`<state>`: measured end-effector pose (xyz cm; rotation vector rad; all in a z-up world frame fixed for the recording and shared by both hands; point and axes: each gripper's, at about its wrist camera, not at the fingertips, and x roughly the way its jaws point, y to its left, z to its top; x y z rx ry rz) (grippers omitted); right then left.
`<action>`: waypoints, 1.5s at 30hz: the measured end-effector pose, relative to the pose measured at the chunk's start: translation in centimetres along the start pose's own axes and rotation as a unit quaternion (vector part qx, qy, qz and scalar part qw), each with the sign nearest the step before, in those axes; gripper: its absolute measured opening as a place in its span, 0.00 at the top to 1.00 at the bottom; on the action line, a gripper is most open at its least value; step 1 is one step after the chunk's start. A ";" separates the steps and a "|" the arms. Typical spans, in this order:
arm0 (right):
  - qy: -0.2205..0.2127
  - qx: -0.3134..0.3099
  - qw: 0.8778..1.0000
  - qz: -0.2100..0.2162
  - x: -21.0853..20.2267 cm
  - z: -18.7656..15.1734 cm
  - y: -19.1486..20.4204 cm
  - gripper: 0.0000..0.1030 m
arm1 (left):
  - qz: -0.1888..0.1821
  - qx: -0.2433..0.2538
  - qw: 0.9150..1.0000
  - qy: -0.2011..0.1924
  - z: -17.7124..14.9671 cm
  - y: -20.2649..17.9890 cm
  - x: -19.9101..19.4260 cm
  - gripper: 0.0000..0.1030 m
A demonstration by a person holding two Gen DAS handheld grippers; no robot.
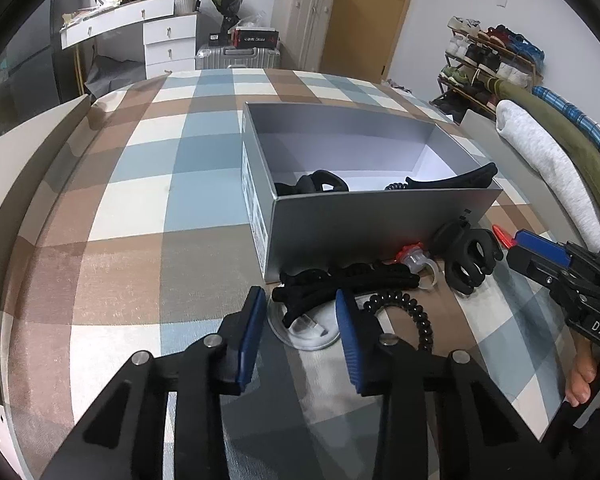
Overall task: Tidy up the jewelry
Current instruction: 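Grasp the long black hair clip with the left gripper while the right holds the red badge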
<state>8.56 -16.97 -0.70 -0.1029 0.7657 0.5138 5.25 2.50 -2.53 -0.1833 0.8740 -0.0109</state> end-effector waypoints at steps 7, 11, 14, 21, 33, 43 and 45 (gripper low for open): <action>0.000 -0.001 1.000 0.001 -0.1 0.0 0.1 0.61 | -0.001 0.011 1.000 -0.014 -0.1 -0.4 -0.6 0.81; -0.002 0.000 1.000 0.001 -0.3 0.0 0.1 0.61 | -0.003 0.015 1.000 -0.020 -0.2 -0.5 -1.0 0.83; -0.002 0.000 1.000 0.000 -0.3 0.0 0.1 0.61 | -0.004 0.019 0.999 -0.026 -0.2 -0.7 -1.3 0.85; -0.007 0.003 1.000 -0.001 -0.7 0.1 -0.1 0.61 | -0.009 0.032 0.998 -0.046 0.0 -1.3 -2.5 0.87; -0.011 0.004 1.000 0.000 -0.8 0.2 -0.1 0.61 | -0.013 0.038 0.997 -0.071 0.6 -1.5 -3.9 0.88; -0.014 0.005 1.000 0.001 -0.8 0.3 -0.2 0.61 | -0.018 0.041 0.996 -0.082 0.8 -1.6 -4.5 0.88; -0.013 0.005 1.000 0.002 -0.8 0.3 -0.2 0.61 | -0.016 0.041 0.996 -0.079 0.8 -1.6 -4.2 0.88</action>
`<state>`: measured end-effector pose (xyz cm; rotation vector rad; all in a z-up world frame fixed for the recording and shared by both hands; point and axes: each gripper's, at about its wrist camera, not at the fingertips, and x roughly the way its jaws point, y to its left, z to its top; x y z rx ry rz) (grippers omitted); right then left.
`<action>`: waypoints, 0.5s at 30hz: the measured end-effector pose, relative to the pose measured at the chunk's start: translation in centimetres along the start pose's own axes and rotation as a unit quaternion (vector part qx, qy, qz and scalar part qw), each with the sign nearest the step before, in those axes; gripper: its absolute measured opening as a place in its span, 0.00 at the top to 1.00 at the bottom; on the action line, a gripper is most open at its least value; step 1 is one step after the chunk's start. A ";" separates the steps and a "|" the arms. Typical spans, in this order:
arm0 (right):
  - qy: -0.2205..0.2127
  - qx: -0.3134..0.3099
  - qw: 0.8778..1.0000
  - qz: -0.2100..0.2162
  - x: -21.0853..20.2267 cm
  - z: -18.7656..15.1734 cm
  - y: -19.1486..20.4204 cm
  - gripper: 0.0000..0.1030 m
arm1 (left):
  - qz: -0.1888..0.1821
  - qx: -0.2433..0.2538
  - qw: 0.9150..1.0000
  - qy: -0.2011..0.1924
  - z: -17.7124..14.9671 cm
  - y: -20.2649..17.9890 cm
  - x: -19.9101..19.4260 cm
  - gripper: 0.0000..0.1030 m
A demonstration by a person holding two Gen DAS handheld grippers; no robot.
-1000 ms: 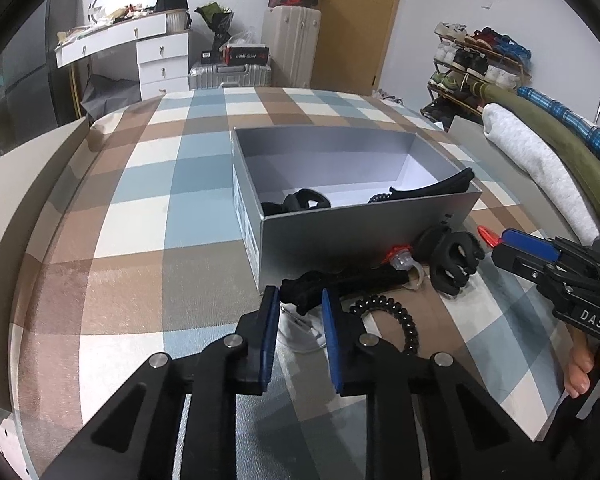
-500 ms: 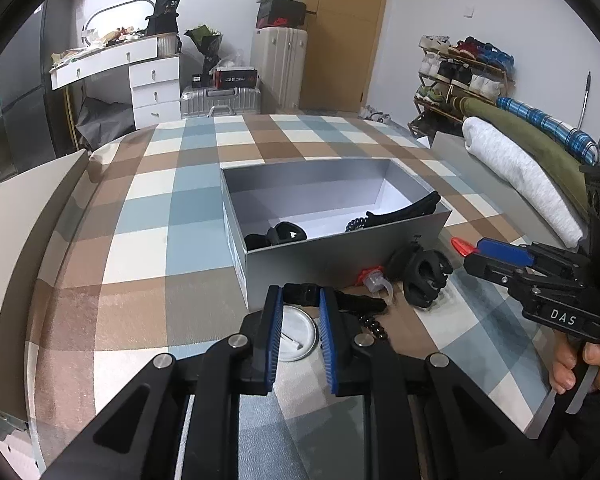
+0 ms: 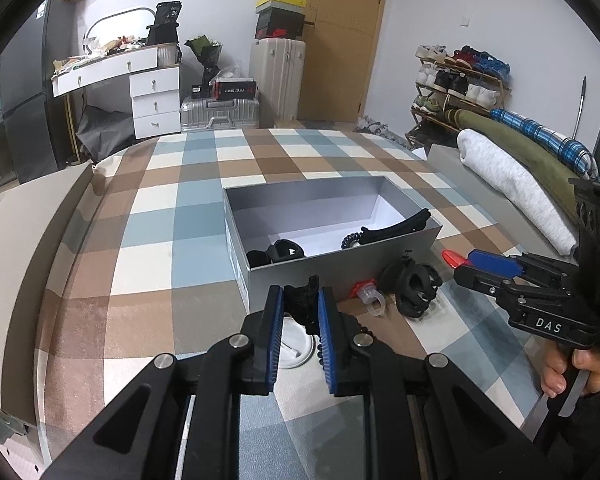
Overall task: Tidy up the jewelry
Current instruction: 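Grasp the long black hair clip with the left gripper while the right holds the red badge, then lift the black clip with the left tool while the right tool carries the red badge over the box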
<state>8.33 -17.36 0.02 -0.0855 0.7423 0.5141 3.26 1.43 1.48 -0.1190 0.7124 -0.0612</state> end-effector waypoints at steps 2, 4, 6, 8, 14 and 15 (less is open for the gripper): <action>0.001 -0.001 1.000 0.000 0.0 0.0 0.0 0.61 | 0.002 0.002 1.000 0.005 -0.1 0.1 0.3 0.88; 0.001 -0.001 1.000 0.001 0.0 0.0 0.0 0.61 | 0.004 0.001 1.000 0.012 -0.2 0.5 0.6 0.87; 0.003 -0.001 1.000 0.002 0.1 0.0 0.0 0.61 | 0.001 -0.008 1.000 0.024 -0.3 1.2 0.9 0.87; 0.003 -0.001 1.000 0.001 0.0 0.0 0.0 0.61 | 0.014 -0.009 0.999 0.037 -0.4 1.8 1.2 0.89; 0.000 0.001 1.000 0.000 -0.1 0.1 -0.2 0.61 | 0.038 -0.034 0.997 0.059 -1.6 3.3 1.9 0.88; 0.001 0.002 1.000 0.000 -0.1 0.0 -0.2 0.61 | 0.039 -0.031 0.997 0.062 -1.6 3.1 1.9 0.87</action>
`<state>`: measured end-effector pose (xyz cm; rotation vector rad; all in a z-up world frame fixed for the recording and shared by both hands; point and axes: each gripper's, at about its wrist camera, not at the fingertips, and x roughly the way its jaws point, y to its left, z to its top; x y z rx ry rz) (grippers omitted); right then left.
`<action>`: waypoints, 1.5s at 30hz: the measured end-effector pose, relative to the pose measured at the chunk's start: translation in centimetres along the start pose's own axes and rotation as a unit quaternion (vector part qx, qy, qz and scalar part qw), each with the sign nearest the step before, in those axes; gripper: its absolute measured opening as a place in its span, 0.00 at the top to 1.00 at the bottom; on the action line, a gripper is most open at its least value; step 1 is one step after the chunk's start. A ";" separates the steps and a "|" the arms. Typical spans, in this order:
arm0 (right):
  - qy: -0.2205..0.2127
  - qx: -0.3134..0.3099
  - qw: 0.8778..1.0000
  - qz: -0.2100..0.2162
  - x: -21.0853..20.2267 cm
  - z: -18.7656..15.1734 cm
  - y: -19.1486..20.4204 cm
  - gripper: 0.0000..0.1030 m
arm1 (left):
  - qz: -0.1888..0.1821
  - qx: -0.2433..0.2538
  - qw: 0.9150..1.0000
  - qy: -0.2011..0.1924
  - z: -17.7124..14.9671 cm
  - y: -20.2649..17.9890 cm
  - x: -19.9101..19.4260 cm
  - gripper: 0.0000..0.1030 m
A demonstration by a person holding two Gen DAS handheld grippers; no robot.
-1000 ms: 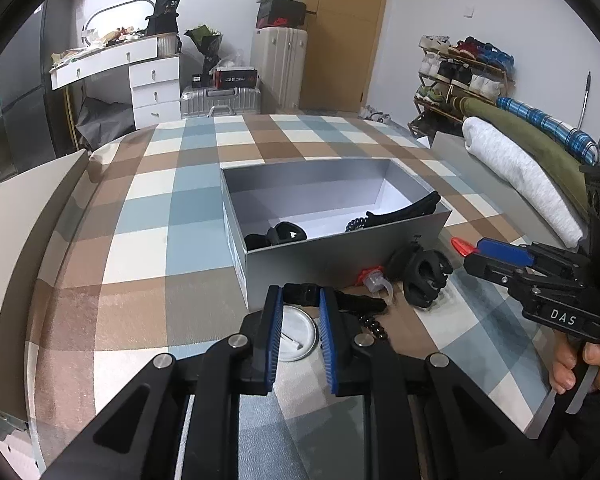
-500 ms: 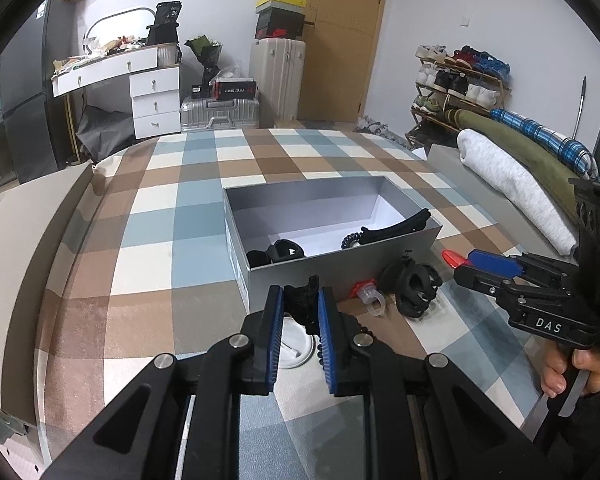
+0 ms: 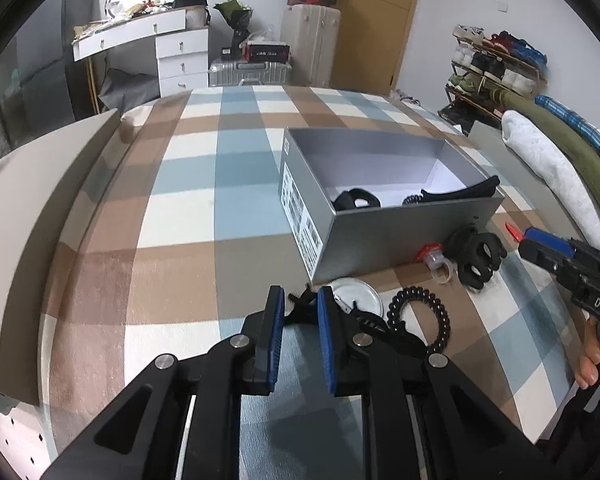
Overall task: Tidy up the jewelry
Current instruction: 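Lift the black clip with the left tool while the right tool carries the red badge over the box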
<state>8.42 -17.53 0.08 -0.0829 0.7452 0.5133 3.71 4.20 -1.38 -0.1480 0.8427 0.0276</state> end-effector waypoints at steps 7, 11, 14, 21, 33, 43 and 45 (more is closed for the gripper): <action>0.000 -0.001 1.000 0.001 -0.1 0.0 0.0 0.61 | -0.024 -0.002 1.000 0.002 0.0 -0.8 -0.5 0.31; 0.000 -0.002 1.000 0.002 -0.1 0.0 0.1 0.61 | -0.021 -0.010 0.999 0.022 -0.2 -0.7 0.3 0.31; 0.000 -0.004 1.000 0.002 -0.1 0.0 0.1 0.61 | -0.011 -0.005 1.000 0.028 -0.5 -1.0 0.6 0.31; 0.002 -0.004 1.000 0.003 -0.1 0.0 0.2 0.61 | 0.001 0.018 0.999 0.036 -0.9 -1.8 1.1 0.45; -0.002 -0.002 1.000 0.004 -0.3 0.1 0.2 0.61 | -0.014 0.030 0.999 0.003 -0.4 -2.2 -0.6 0.46; -0.024 0.003 1.000 0.002 -1.2 0.5 -0.1 0.61 | -0.033 0.015 0.997 -0.065 1.2 -2.2 -3.1 0.46; -0.030 0.004 1.000 0.002 -1.5 0.9 -0.1 0.61 | -0.034 0.010 0.996 -0.076 1.6 -2.1 -3.4 0.46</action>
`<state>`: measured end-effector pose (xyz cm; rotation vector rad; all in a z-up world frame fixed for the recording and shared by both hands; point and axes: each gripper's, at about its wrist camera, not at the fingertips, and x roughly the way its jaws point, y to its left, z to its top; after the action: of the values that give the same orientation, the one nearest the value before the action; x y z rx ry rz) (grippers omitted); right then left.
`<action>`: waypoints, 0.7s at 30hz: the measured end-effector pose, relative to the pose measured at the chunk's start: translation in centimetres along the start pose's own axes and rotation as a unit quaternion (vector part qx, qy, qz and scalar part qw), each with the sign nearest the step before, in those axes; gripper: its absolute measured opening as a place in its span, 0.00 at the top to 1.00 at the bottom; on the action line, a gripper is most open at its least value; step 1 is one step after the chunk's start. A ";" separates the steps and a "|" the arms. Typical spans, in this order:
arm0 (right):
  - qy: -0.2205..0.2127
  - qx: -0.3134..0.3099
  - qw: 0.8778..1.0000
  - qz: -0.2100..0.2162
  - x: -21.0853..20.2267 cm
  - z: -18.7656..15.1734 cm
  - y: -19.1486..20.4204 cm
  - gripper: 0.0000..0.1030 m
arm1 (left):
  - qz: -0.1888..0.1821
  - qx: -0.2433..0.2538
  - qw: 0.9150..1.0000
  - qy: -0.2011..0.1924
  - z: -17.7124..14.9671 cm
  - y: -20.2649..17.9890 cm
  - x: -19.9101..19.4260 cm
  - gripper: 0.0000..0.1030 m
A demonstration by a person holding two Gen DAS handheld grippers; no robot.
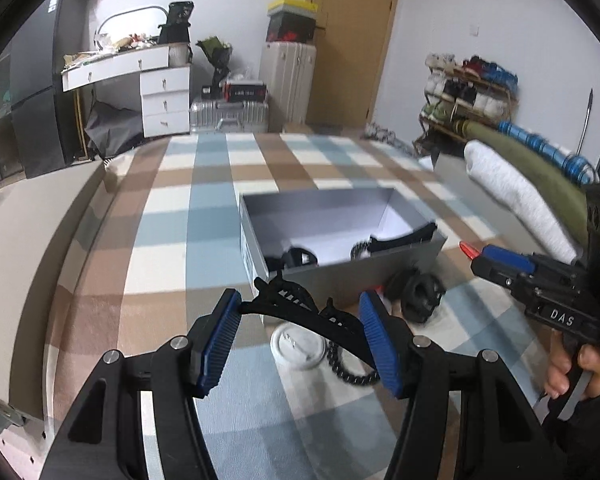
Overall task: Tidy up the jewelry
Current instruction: 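Lift the black clip with the left tool while the right tool carries the red badge over the box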
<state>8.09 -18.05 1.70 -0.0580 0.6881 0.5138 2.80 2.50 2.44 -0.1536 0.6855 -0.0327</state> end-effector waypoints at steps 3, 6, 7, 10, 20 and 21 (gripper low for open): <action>-0.007 0.000 1.000 0.000 -0.2 0.5 0.0 0.61 | 0.001 -0.007 1.000 -0.013 0.6 0.2 0.0 0.46; -0.011 0.003 1.000 0.012 -0.1 1.0 0.0 0.61 | 0.002 -0.014 1.000 -0.024 1.1 0.4 0.2 0.46; -0.012 0.003 1.000 0.015 -0.1 1.2 0.1 0.61 | 0.003 -0.016 1.000 -0.027 1.4 0.4 0.4 0.46; -0.020 -0.004 0.999 0.025 0.0 1.9 0.5 0.61 | 0.007 -0.021 0.999 -0.033 2.0 0.5 1.1 0.46; -0.030 -0.035 0.998 0.041 1.6 4.3 2.5 0.61 | 0.015 -0.014 0.999 -0.040 3.7 -0.7 3.2 0.46; -0.030 -0.035 0.998 0.045 1.9 4.4 2.6 0.61 | 0.016 -0.012 0.999 -0.040 3.9 -0.8 3.4 0.46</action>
<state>10.70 -14.05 4.26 -0.0767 0.6162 0.6245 7.92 1.93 3.35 -0.1651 0.6088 0.0123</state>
